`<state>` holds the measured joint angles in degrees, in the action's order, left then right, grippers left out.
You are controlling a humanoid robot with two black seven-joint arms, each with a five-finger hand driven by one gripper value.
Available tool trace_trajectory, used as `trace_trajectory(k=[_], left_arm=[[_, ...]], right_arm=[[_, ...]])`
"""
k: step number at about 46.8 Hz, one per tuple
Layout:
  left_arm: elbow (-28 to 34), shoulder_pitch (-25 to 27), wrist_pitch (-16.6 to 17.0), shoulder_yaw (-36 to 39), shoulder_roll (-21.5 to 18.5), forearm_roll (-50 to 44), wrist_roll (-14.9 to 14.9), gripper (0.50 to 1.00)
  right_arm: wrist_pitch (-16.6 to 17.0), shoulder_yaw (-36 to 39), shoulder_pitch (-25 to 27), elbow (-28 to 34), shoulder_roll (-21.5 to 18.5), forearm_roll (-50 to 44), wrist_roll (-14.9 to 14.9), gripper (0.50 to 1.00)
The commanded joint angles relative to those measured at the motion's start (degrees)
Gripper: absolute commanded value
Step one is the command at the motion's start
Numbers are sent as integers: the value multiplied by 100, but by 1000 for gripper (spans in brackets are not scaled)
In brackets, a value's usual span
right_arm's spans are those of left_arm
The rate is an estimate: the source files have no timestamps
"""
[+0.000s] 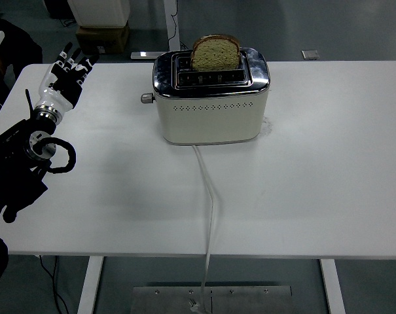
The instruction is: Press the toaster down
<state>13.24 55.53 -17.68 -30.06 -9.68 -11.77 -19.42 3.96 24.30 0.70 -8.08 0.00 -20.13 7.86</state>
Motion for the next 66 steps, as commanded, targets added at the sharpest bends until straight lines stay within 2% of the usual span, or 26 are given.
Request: trace_trajectory(k=[1,25,36,50,66], left_arm=[[-6,2,1,0,1,0,0,1000],[-6,20,10,-9,1,-44,-18,1000],[-6,266,-17,-9,-78,0,-26,1000],[-6,99,-34,9,-25,79,-35,1000],[-6,99,-43,35,-96,1546,-35,1000]], right_arm=[[0,-4,0,0,0,0,-4,1000],[0,5,0,0,0,0,-4,1000],[0,-4,0,0,0,0,5,1000],[0,4,0,0,0,0,-4,1000],[0,-4,0,0,0,0,-4,1000]])
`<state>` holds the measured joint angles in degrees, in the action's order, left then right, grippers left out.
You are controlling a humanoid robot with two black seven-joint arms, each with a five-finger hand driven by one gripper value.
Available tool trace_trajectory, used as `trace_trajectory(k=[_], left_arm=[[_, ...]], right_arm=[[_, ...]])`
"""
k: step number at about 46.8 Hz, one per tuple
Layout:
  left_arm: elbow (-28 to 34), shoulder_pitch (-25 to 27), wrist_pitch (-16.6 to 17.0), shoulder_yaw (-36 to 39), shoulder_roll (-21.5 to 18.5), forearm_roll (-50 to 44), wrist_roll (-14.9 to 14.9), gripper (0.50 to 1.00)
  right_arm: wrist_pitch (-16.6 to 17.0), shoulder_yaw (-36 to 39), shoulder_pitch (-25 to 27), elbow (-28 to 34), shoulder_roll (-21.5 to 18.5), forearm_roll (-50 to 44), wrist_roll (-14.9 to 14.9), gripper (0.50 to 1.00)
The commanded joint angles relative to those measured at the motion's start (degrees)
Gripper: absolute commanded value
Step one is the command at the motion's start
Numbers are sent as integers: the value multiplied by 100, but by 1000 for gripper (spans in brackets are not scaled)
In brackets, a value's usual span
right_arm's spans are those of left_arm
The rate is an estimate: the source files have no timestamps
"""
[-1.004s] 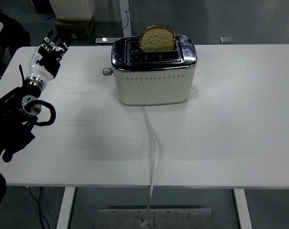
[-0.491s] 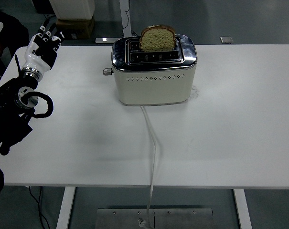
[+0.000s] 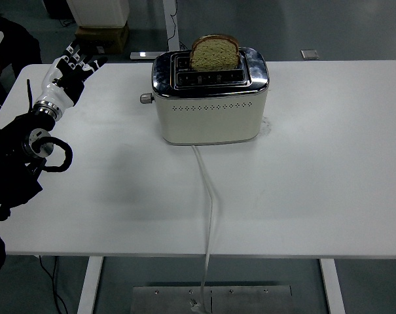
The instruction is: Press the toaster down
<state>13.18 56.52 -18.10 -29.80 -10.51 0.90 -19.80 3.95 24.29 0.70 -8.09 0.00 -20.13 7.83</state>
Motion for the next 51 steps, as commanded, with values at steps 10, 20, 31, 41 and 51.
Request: trace_trajectory(k=[10,20,31,41,51], left_arm=[[0,-18,-36,36,-179,903,2,1000],[0,-18,-185,71,-329,1597,2,1000],[114,26,-194,97,-706,2537,-7,1000],[729,35,-177,106,-1348,3135,-7,1000],[1125,35,-45,115,-1524,4356,-463,1000]], right_arm=[[1,-4,0,0,0,0,-1,1000],[1,5,0,0,0,0,8,1000],[1,5,0,0,0,0,-1,1000],[1,5,0,0,0,0,-1,1000],[1,5,0,0,0,0,-1,1000]])
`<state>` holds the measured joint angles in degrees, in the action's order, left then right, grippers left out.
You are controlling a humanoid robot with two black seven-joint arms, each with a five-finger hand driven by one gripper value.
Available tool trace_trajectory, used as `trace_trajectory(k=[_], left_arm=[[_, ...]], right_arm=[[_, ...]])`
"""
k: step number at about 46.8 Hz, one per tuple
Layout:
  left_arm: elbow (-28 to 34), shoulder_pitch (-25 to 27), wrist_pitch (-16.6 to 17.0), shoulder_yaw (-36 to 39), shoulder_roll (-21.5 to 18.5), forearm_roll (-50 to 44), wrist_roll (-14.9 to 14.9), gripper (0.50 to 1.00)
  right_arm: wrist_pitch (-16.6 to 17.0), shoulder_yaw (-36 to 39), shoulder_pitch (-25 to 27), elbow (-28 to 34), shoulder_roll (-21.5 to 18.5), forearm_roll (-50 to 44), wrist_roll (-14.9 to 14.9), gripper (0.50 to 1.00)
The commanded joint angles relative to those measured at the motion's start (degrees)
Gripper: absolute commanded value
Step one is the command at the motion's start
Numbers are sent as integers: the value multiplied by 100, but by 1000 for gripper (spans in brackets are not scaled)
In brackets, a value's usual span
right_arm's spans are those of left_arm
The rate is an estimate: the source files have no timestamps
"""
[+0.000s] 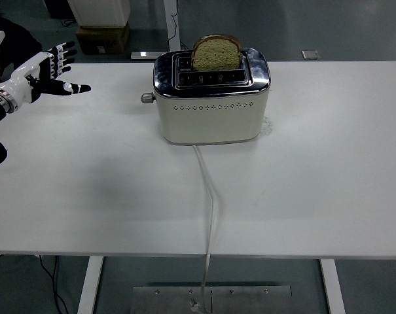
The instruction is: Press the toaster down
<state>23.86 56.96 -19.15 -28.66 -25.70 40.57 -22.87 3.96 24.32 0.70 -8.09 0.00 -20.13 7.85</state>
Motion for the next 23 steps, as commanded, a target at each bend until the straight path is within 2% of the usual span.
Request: trace_trajectory(k=[1,6,12,23], left_arm=[[75,-18,104,0,-5,538,-217,1000],[189,-53,289,0,-5,1013,-437,1000],[488,-79,289,27,-14,1356,-578,1000],[822,-80,306,27,-40,2648,-736,1000]], right_arm=[[-1,3,0,0,0,0,-3,1000],[-1,-6,0,0,0,0,-3,1000],[-1,-6,0,0,0,0,-3,1000],[-1,3,0,0,0,0,6,1000]])
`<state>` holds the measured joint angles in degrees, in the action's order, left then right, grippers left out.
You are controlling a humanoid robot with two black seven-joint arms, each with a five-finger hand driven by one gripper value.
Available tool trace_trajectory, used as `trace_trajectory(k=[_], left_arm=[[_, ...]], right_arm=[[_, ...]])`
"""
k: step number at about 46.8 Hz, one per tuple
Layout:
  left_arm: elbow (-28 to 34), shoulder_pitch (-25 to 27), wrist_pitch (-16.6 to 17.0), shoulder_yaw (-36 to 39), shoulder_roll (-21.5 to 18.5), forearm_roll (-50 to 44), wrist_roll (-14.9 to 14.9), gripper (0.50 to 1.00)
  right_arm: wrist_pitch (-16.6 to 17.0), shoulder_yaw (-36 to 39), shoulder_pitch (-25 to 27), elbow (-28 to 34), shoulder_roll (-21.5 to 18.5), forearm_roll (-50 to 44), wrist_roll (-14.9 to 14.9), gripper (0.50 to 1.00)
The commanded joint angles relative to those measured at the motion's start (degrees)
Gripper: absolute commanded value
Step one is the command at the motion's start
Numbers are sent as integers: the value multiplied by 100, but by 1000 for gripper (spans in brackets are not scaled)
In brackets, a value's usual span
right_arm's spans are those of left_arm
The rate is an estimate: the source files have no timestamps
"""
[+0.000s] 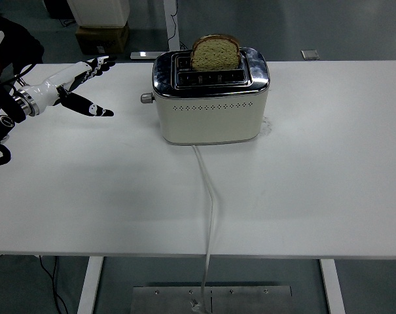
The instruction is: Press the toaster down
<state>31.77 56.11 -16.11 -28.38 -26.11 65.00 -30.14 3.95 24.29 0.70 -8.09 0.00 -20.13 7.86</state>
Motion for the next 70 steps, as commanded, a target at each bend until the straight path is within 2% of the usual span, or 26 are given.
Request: trace_trajectory(k=[1,12,18,22,26,29,32,70], left_arm=[[48,-3,3,-1,1,259,-10,1000],[57,-4,3,8,-17,926,-45,1000],[66,5,20,8,-17,1147,-221,1000],[303,5,292,218,-78,1375,-361,1000],[531,5,687,552,-333,1393,-475,1000],[637,5,960,772,-404,1402,-486,1000],[646,5,1075,904,-421,1393,-486,1000],[769,32,1084,975,-325,1375,-486,1000]], right_arm=[[1,-3,0,0,0,0,-4,1000],[1,-4,0,0,0,0,-4,1000],[1,-4,0,0,0,0,-4,1000],[1,-3,0,0,0,0,-4,1000],[1,-4,0,0,0,0,-4,1000],[1,-4,0,0,0,0,5,1000],[1,-3,0,0,0,0,5,1000],[1,-4,0,0,0,0,-4,1000]])
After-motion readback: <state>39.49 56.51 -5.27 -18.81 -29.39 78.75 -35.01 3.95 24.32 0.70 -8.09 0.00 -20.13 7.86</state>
